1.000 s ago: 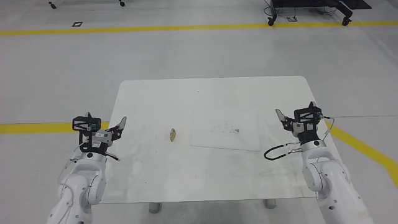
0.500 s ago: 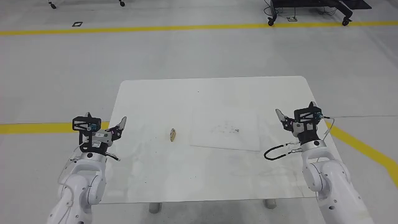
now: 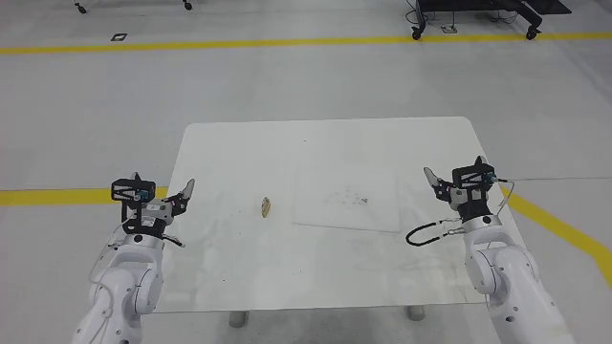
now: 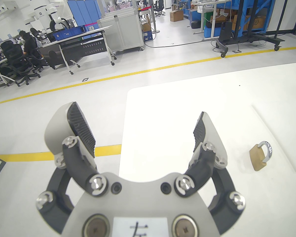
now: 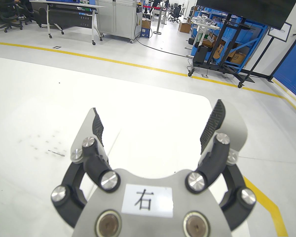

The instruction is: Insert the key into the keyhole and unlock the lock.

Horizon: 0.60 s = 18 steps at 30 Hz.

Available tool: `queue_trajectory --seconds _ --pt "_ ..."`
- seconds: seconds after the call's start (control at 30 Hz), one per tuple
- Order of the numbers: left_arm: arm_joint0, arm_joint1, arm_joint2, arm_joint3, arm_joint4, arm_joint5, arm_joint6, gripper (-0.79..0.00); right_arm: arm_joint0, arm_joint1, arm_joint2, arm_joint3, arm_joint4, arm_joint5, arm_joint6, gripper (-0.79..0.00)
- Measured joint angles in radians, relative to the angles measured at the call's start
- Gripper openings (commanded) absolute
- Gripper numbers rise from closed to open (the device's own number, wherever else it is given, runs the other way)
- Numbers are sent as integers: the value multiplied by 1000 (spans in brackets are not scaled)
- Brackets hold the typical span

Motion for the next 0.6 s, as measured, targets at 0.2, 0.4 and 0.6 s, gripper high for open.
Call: queue_trajectory --seconds 0.2,0.4,0.6 --pt "0 0 0 0 0 0 0 0 0 0 0 0 0 0 0 0" --pt "0 0 0 0 0 0 0 0 -22 -2 -40 -73 -65 -17 -20 0" --pt "0 0 0 0 0 0 0 0 -27 -3 -44 -83 -45 -26 -17 0"
